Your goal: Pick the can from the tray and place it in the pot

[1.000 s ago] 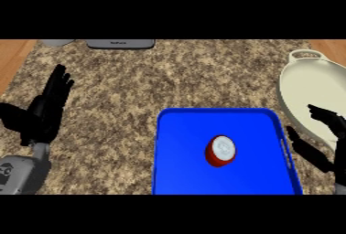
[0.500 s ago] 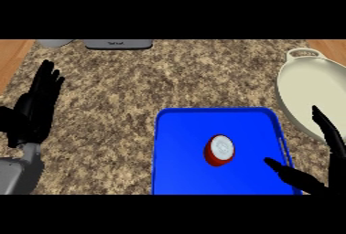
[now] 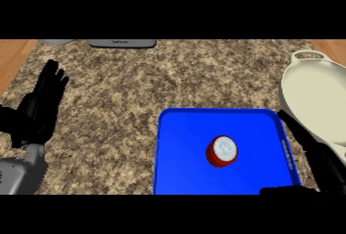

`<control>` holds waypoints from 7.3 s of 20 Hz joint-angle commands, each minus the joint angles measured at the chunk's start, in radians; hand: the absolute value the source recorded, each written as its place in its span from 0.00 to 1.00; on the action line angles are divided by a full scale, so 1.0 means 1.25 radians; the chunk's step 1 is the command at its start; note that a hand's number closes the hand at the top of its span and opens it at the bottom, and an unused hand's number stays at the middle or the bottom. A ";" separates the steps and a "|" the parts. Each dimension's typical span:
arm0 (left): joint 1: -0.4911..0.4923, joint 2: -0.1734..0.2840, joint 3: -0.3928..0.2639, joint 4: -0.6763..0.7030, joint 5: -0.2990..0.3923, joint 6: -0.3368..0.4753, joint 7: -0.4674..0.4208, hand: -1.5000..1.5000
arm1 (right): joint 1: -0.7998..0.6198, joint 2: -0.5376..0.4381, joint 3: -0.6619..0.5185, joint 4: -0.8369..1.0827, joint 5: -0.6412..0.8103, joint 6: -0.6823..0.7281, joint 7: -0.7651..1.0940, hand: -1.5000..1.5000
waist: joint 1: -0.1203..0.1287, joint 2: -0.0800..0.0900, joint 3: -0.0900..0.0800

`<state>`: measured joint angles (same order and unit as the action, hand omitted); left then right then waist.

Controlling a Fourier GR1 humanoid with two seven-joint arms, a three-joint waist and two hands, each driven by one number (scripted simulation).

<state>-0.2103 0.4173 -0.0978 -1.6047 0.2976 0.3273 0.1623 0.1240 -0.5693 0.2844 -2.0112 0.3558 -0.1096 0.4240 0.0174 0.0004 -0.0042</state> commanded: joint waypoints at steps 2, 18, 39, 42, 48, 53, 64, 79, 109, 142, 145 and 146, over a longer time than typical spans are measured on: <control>-0.014 -0.005 0.006 0.002 0.000 -0.007 0.007 0.50 | -0.110 -0.015 0.092 -0.051 0.016 0.160 0.259 0.00 | 0.002 0.001 0.001; 0.008 -0.071 0.045 0.007 -0.081 -0.040 0.017 0.50 | -0.204 0.245 0.178 0.115 0.159 0.226 0.393 0.00 | -0.015 -0.001 0.003; 0.041 -0.110 0.150 -0.063 -0.115 -0.131 0.066 0.50 | -0.239 0.395 0.096 0.368 0.320 0.219 0.293 0.00 | -0.012 -0.001 0.003; 0.002 -0.111 0.163 -0.037 -0.129 -0.144 0.072 0.50 | -0.214 0.384 0.084 0.331 0.309 0.257 0.265 0.00 | -0.014 -0.001 0.003; 0.017 -0.141 0.147 -0.009 -0.149 -0.146 0.023 0.50 | -0.216 0.330 0.095 0.407 0.354 0.236 0.110 1.00 | -0.014 0.000 0.003; 0.058 -0.188 0.125 -0.052 -0.179 -0.122 0.004 0.50 | -0.234 0.385 0.107 0.456 0.388 0.216 0.100 1.00 | -0.012 0.000 0.003; 0.020 -0.140 0.195 -0.029 -0.146 -0.167 0.043 0.50 | -0.158 0.326 0.210 0.312 0.429 0.279 -0.030 1.00 | -0.015 -0.001 0.003; 0.029 -0.168 0.161 -0.043 -0.172 -0.150 0.059 0.50 | -0.160 0.345 0.011 -0.093 0.540 0.074 0.105 1.00 | -0.023 -0.004 0.003; -0.004 -0.170 0.177 -0.026 -0.175 -0.177 0.059 0.50 | -0.341 0.057 -0.528 0.564 0.407 -0.123 -0.289 1.00 | 0.007 0.009 0.005; -0.003 -0.171 0.194 -0.016 -0.168 -0.196 0.040 0.50 | -0.632 -0.119 -0.875 1.379 -0.044 0.125 -0.819 0.00 | 0.007 0.010 0.006; -0.029 -0.177 0.182 -0.026 -0.191 -0.169 0.079 0.50 | -0.604 -0.161 -0.879 1.394 -0.065 0.197 -0.839 0.00 | 0.001 0.007 0.006; -0.023 -0.175 0.182 -0.042 -0.191 -0.168 0.086 0.50 | -0.613 -0.215 -0.887 1.405 -0.069 0.241 -0.807 0.00 | 0.005 0.008 0.006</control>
<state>-0.2299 0.1921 0.1228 -1.6497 0.0612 0.1123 0.2533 -0.6542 -0.7425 -0.8064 -0.2988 0.2971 0.0969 -0.5858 0.0229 0.0105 0.0036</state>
